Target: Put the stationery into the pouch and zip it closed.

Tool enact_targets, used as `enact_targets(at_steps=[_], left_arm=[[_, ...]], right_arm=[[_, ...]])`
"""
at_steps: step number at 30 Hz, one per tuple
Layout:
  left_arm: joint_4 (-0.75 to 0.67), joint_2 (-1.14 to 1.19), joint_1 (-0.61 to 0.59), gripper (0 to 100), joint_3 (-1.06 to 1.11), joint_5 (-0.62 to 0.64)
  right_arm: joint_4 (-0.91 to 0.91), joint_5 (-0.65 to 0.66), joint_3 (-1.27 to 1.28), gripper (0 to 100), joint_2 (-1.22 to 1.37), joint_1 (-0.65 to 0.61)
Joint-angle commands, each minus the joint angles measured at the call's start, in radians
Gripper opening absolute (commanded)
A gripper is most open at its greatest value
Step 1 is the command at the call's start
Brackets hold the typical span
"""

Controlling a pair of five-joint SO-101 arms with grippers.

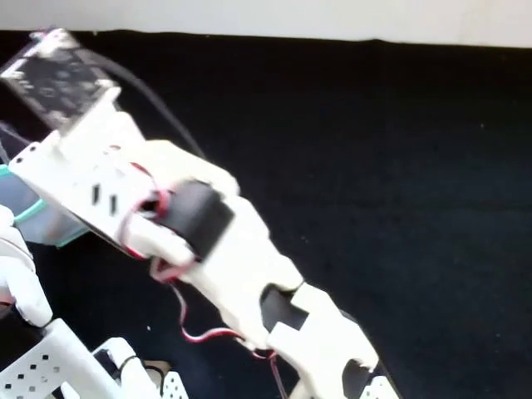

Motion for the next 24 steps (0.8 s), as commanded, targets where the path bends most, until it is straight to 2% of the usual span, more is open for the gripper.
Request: enact_targets(at_steps=[1,6,9,11,13,15,20,24], left_arm=[[0.005,0.019,0.002,1,0.038,0.000],[0.005,0.019,-0.001,1,0.038,0.000],[0.005,0.019,0.001,1,0.038,0.000],[0.005,0.019,0.002,1,0.038,0.000],[0.005,0.019,0.004,1,0.038,0.000],[0.005,0.019,0.004,1,0.038,0.000],[0.000,0.019,0.002,1,0.051,0.000],[-0.003,0.019,0.004,1,0.074,-0.002]], right_arm=[[0.033,0.011,-0.170,32.5,-0.013,0.024],[0.202,0.014,-0.074,32.5,0.022,0.165],[0.337,0.011,-0.108,32.5,0.053,0.271],[0.452,0.011,-0.142,32.5,0.067,0.309],[0.473,0.009,-0.137,32.4,0.082,0.318],[0.475,-0.002,-0.088,31.8,0.104,0.311],[0.473,-0.025,0.030,28.0,0.179,0.165],[0.473,-0.026,0.067,28.0,0.242,0.120]])
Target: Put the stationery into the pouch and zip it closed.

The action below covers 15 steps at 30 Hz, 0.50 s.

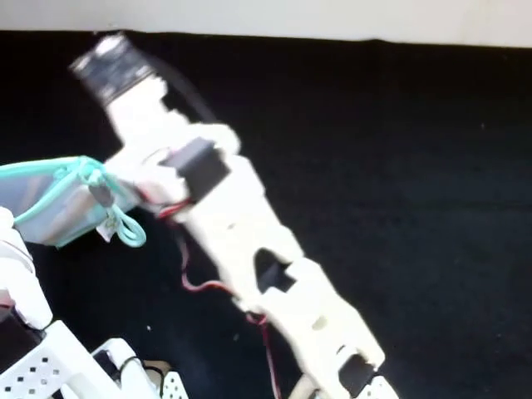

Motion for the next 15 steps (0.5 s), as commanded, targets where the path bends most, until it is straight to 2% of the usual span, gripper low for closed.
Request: enact_targets(at_steps=[1,7,15], left_arm=[[-0.003,0.019,0.004,1,0.056,0.000],[-0.023,0.019,0.002,1,0.059,0.000],[-0.023,0.019,0.005,1,0.059,0.005]], right_arm=[[0.012,-0.011,0.007,28.0,0.021,-0.025],[0.013,-0.068,0.143,28.0,0.045,-0.019],[0.012,-0.078,0.306,28.0,-0.122,0.022]])
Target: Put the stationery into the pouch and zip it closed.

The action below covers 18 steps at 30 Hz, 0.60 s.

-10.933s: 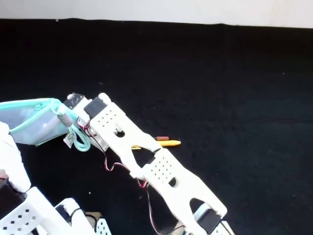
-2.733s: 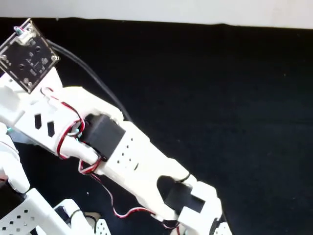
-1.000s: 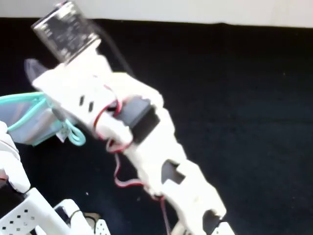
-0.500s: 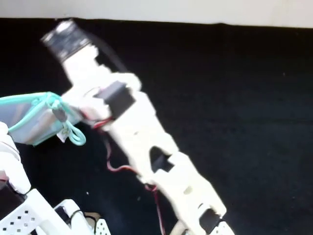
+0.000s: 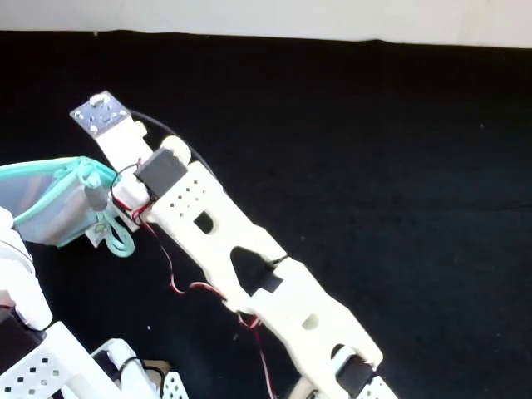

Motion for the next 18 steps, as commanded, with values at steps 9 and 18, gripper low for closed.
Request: enact_targets(at_steps=[9,18], left_arm=[[-0.003,0.021,0.157,1,0.047,0.005],[-0.118,0.021,0.272,1,0.047,0.006]], right_arm=[[0.010,-0.015,0.338,28.0,-0.414,0.018],[0.010,-0.069,0.469,28.0,-0.467,-0.090]])
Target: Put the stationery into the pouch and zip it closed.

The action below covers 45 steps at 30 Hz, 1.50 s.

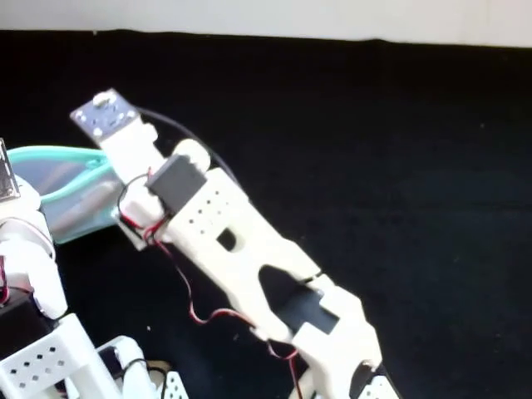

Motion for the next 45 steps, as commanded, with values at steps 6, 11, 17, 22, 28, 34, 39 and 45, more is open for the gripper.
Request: enact_targets(at_steps=[6,11,17,22,28,34,39,45], left_arm=[[-0.009,0.021,0.056,1,0.025,0.008],[-0.009,0.021,0.056,1,0.027,0.008],[-0.009,0.022,0.056,1,0.028,0.008],[-0.009,0.022,0.054,1,0.030,0.008],[-0.011,0.022,0.053,1,0.062,0.006],[-0.011,0.022,0.050,1,0.061,0.005],[-0.011,0.022,0.050,1,0.061,0.005],[-0.011,0.022,0.050,1,0.061,0.005]], right_arm=[[-0.005,-0.017,0.143,28.0,-0.064,0.048],[-0.025,-0.018,0.259,28.0,-0.067,0.111],[-0.117,-0.097,0.346,28.0,-0.071,0.099],[-0.125,-0.110,0.340,28.0,-0.071,0.050],[-0.220,-0.110,0.349,28.0,-0.070,-0.005],[-0.403,-0.106,0.446,27.9,-0.070,-0.005],[-0.636,-0.068,0.650,27.9,-0.087,0.008],[-0.909,0.037,0.952,26.4,-0.280,0.030]])
